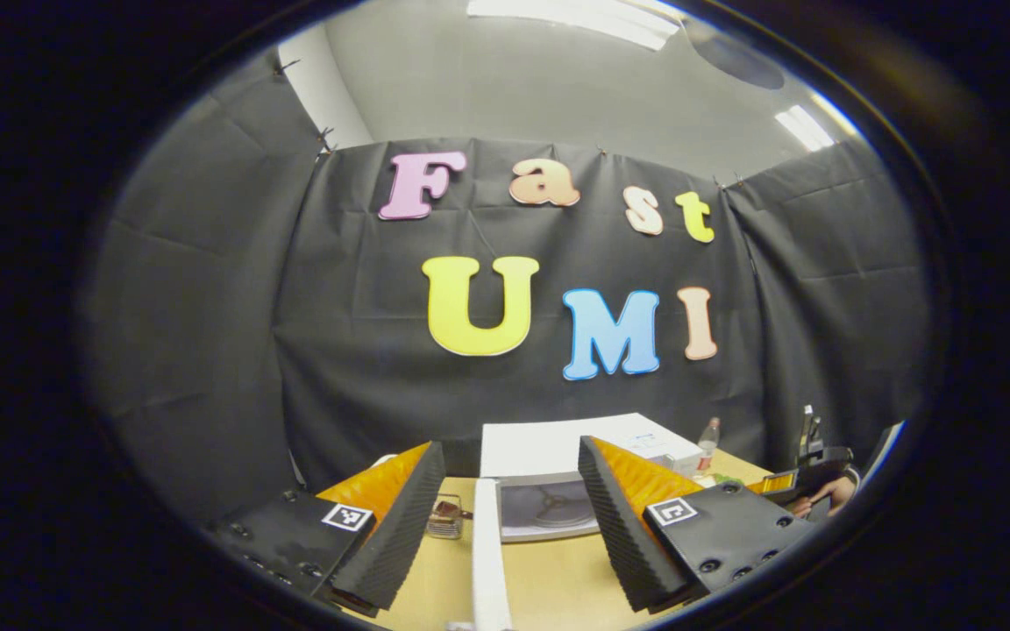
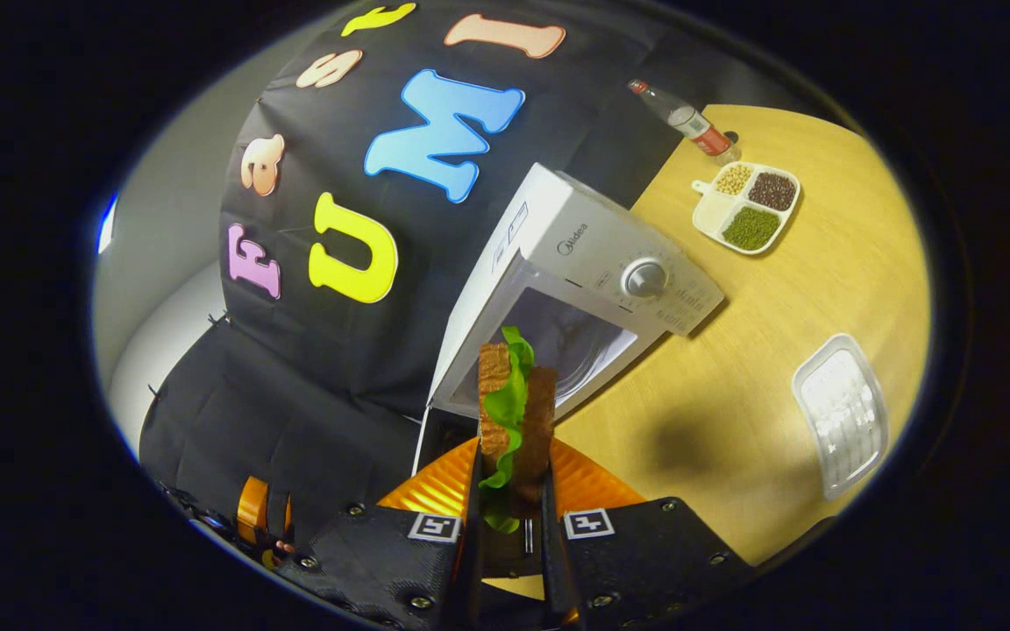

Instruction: Open the microwave oven with the left hand, put the food in, and close the microwave oven.

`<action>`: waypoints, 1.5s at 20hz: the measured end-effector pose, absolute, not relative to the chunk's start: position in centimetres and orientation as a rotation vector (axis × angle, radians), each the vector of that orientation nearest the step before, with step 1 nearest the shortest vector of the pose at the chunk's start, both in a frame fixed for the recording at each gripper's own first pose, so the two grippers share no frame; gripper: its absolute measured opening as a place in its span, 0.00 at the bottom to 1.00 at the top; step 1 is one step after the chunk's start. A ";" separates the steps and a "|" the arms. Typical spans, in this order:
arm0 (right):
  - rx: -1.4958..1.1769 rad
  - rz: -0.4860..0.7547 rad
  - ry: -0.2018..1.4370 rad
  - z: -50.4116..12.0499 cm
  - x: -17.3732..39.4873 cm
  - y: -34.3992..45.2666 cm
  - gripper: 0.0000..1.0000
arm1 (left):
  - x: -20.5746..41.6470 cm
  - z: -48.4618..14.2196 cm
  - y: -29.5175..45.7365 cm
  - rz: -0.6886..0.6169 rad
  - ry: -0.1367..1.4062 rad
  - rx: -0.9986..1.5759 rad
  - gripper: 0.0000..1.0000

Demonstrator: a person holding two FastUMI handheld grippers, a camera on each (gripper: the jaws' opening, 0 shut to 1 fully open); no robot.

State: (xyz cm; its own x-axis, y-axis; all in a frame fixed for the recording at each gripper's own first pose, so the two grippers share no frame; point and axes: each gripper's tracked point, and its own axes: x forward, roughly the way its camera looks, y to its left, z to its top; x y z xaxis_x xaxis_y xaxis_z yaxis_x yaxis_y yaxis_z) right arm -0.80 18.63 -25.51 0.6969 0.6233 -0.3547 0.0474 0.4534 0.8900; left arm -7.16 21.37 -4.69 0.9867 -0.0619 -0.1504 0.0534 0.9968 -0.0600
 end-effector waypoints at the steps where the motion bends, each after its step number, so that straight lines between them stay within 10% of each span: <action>1: 1.072 0.380 0.738 -26.2 0.2 19.7 0.28 | -7.5 -4.9 22.3 -0.056 0.153 -0.059 1.00; 30: 1.507 -0.158 0.479 -40.2 20.1 33.6 0.32 | -11.6 -9.3 36.8 0.120 0.270 -0.063 0.98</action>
